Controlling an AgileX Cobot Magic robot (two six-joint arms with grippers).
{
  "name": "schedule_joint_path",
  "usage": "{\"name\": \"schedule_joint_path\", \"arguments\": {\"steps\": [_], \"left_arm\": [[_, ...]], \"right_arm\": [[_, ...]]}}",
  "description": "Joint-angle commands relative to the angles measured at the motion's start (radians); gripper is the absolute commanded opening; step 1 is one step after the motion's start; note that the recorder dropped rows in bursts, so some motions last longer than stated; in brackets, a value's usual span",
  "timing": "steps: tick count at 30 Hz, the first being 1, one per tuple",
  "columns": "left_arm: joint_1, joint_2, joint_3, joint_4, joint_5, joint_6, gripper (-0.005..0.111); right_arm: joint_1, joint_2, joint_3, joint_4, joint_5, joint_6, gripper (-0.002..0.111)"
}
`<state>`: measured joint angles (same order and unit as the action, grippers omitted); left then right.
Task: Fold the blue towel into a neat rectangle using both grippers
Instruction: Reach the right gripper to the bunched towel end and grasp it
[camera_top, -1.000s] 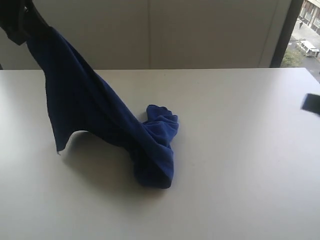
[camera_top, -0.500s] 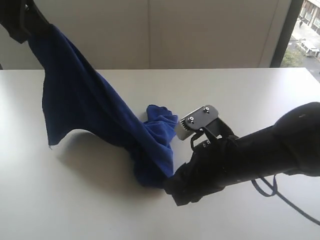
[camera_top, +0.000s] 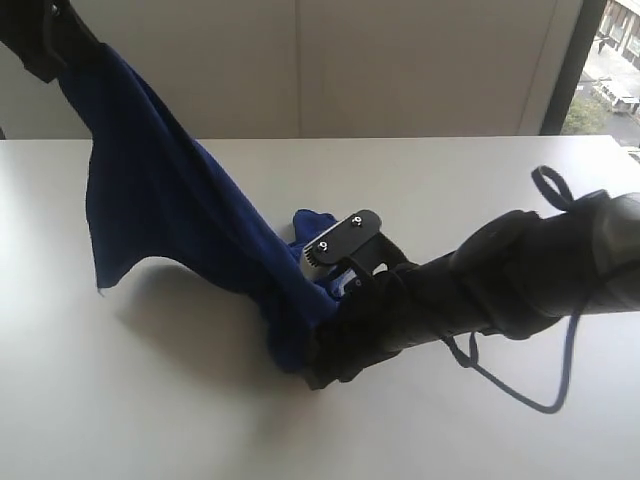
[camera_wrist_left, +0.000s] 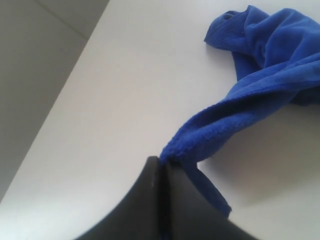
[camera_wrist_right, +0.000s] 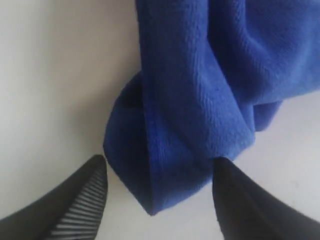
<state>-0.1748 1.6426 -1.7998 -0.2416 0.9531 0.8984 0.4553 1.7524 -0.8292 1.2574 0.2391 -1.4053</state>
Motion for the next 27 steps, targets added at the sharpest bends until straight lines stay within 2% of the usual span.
{"name": "schedule_joint_path", "arguments": {"steps": [1, 5, 11, 16, 21, 27], "left_arm": [[0.001, -0.012, -0.003, -0.019, 0.007, -0.013, 0.000], [0.001, -0.012, -0.003, -0.019, 0.007, -0.013, 0.000], [0.001, -0.012, -0.003, 0.004, -0.011, -0.013, 0.000], [0.003, -0.013, -0.004, 0.032, -0.050, -0.013, 0.000], [0.003, -0.015, -0.004, 0.034, -0.102, -0.013, 0.000], [0.003, -0.039, -0.004, 0.011, -0.121, -0.013, 0.000]], "right_arm": [[0.006, 0.046, -0.030, 0.008, -0.029, -0.005, 0.051], [0.006, 0.051, -0.030, -0.002, -0.043, -0.005, 0.039], [0.006, 0.049, -0.030, -0.067, -0.043, -0.005, 0.002], [-0.015, -0.009, -0.030, -0.239, -0.067, 0.131, 0.000], [-0.126, -0.173, -0.030, -0.569, -0.049, 0.435, 0.000], [-0.271, -0.332, -0.090, -0.960, 0.136, 0.727, 0.000]]}}
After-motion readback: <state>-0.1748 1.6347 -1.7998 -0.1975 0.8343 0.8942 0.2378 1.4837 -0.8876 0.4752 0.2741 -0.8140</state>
